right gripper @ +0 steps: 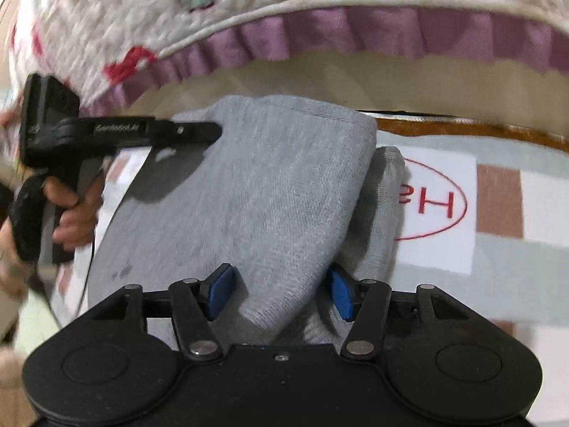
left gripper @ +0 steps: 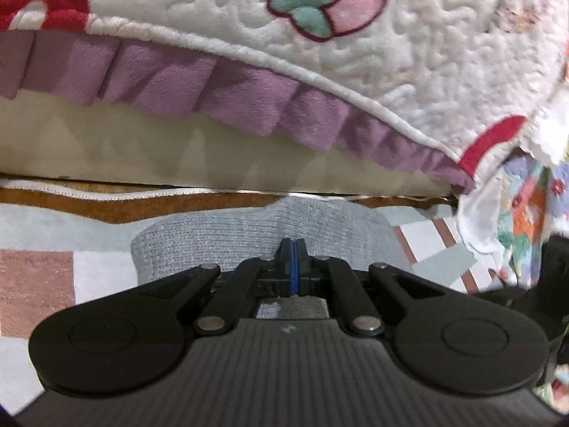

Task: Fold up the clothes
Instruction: 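Press the folded sweater flat with both open grippers, then grasp the folded grey sweater bundle with both grippers from opposite sides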

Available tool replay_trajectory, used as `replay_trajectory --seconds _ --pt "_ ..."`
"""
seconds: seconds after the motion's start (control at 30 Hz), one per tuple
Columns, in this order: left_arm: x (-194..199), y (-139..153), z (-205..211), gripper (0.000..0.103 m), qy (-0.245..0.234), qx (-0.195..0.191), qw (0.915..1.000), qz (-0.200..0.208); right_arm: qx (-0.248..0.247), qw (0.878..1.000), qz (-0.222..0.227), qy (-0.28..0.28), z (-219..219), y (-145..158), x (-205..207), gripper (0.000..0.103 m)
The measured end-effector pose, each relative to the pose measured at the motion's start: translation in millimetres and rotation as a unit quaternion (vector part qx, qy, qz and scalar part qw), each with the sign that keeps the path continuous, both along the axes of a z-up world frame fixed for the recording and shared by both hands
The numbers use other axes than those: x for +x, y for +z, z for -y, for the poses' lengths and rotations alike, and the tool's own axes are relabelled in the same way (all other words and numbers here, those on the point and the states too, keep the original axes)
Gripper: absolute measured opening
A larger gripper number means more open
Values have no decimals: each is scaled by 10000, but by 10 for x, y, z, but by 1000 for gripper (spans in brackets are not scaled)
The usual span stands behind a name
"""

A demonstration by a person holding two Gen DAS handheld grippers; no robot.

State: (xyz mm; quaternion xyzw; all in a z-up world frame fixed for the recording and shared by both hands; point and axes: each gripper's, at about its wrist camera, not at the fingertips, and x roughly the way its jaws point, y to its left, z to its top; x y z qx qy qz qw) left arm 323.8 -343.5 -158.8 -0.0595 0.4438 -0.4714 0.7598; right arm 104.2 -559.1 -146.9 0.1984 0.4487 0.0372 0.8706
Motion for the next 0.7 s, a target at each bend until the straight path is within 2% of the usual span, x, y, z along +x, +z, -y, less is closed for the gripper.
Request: replay_trajectory --seconds 0.07,0.13,0.17,0.2,0.27,0.4,0.5,0.57,0.63,0.67,0.7 --pt "-47 94 -115 6 84 -218 9996 -125 -108 9999 8 85 -26 75 -34 62" --pt "-107 201 -249 25 183 -483 9985 -186 -216 9996 15 170 -53 150 -68 63" --pt "-161 266 -321 43 263 -541 9981 -95 -271 9994 19 212 -66 187 -85 64" --pt "-237 335 -406 54 386 -577 9976 54 -325 9991 23 255 -79 225 -102 64" --pt "-393 419 -552 61 579 -546 9965 272 -433 9985 30 340 -106 299 -136 65" --pt "-642 310 -826 65 850 -202 9960 207 -605 9980 -54 -179 -66 95 -104 71" --pt "-686 79 -947 65 856 7 9963 -81 -396 9986 -85 -342 7 1 -79 71" --pt "-646 -49 -985 65 816 -136 9962 -260 -299 9987 -108 -389 30 -24 -74 73" --pt "-598 -178 -1000 64 746 -385 9948 -576 -207 9986 -124 -464 54 -68 -86 81" --pt "-576 -234 -991 41 637 -514 9941 -717 -91 9984 -137 -534 86 -103 -99 83" --pt "-581 -248 -969 32 521 -560 9946 -699 25 9981 -150 -604 118 -137 -111 83"
